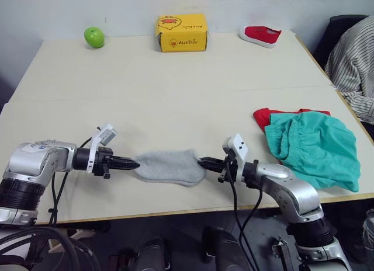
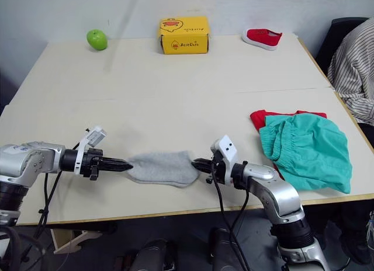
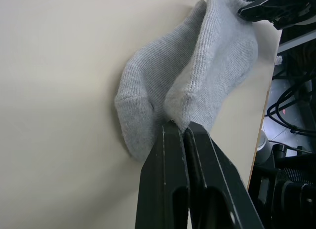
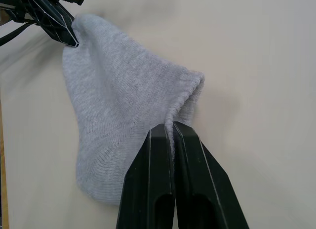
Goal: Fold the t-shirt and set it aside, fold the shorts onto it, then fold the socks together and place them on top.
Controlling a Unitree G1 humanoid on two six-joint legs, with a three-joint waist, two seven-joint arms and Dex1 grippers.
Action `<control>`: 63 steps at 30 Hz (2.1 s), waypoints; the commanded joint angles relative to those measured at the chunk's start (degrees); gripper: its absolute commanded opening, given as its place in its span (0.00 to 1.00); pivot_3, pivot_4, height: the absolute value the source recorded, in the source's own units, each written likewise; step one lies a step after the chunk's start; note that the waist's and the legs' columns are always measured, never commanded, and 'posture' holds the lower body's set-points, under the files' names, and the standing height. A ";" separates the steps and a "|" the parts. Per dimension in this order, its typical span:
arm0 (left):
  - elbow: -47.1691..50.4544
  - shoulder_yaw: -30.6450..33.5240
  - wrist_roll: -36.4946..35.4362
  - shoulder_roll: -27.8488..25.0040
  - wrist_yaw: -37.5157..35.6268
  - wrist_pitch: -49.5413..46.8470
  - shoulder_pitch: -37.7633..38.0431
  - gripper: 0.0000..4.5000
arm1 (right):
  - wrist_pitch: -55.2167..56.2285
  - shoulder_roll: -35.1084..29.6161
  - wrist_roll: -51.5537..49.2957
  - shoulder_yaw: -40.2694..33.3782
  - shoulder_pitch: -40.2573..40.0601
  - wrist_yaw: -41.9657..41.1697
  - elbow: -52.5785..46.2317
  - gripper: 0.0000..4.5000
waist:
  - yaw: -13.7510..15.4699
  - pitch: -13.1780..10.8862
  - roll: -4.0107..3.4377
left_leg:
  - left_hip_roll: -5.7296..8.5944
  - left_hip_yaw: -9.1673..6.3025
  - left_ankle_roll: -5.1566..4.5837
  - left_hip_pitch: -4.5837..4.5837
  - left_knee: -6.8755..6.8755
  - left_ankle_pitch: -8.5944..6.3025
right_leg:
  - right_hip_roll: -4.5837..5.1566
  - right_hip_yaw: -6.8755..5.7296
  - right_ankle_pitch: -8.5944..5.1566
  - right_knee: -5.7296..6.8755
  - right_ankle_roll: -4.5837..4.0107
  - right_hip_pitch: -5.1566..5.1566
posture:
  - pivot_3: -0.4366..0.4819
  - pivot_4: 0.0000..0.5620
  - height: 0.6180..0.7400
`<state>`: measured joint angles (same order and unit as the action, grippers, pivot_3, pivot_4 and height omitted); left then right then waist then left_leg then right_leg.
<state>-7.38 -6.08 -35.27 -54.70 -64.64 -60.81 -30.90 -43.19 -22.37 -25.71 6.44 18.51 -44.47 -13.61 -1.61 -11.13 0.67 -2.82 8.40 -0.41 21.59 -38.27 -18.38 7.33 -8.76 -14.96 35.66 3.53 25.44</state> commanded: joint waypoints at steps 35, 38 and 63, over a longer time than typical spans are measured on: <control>13.46 10.47 5.11 21.91 6.13 46.72 22.72 0.01 | 32.74 -4.68 7.62 3.93 -6.59 -8.34 4.52 0.00 | 0.19 0.16 0.30 | 0.03 0.04 -0.25 -0.38 -0.03 -0.02 | 0.30 0.11 0.07 -0.11 0.12 -0.34 | 0.48 0.27 1.00; 18.15 16.20 -2.05 19.51 6.95 38.95 25.11 0.01 | 32.05 -3.69 3.71 2.83 -3.75 -10.69 2.82 0.00 | -0.13 0.15 0.31 | -0.09 0.03 -0.16 -0.34 -0.03 -0.02 | 0.32 0.16 0.07 -0.10 0.11 -0.27 | 0.48 0.27 1.00; 11.48 35.64 -26.29 26.96 52.61 -31.69 14.87 0.98 | 51.41 7.91 22.43 16.37 13.86 -14.03 35.82 0.00 | 1.19 0.48 0.43 | 0.14 -0.22 0.22 -1.15 0.06 -0.08 | 0.29 0.65 0.08 -0.10 0.09 -1.16 | 0.48 0.27 1.00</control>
<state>5.37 33.76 -61.69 -29.82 -14.18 -89.82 -16.88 8.28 -14.04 -4.22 23.19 32.61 -58.43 21.60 -0.42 -10.65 1.11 -2.67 8.21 -0.16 20.39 -38.20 -18.48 7.62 -8.07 -14.88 35.56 3.63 24.26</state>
